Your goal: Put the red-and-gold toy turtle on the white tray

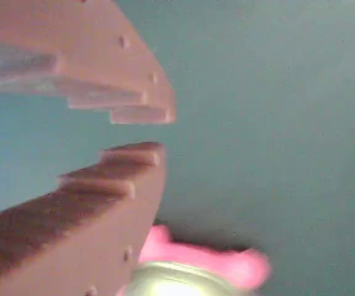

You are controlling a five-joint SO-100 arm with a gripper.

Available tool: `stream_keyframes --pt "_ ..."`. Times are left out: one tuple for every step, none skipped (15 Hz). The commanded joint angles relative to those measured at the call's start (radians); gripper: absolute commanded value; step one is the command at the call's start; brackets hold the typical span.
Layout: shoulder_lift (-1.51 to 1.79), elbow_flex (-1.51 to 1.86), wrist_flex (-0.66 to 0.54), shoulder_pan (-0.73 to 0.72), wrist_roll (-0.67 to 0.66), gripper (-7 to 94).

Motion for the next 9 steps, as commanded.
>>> stream_keyframes --pt "-0.253 -0.385 0.072 0.114 0.029 0" --pt "-0.353 -0.486 0.071 0.143 0.046 0" --pt "-0.442 -0.586 0.071 0.172 0.061 0" --pt "-0.509 -0.666 0.092 0.190 0.052 0" --pt "-0.566 -0.726 0.132 0.199 0.031 0" --pt "-0.611 -0.756 0.158 0.202 -0.003 0" --pt "-0.640 -0.762 0.169 0.202 -0.051 0" --pt "-0.660 -0.762 0.160 0.206 -0.080 0" --pt "-0.670 -0.762 0.140 0.216 -0.098 0"
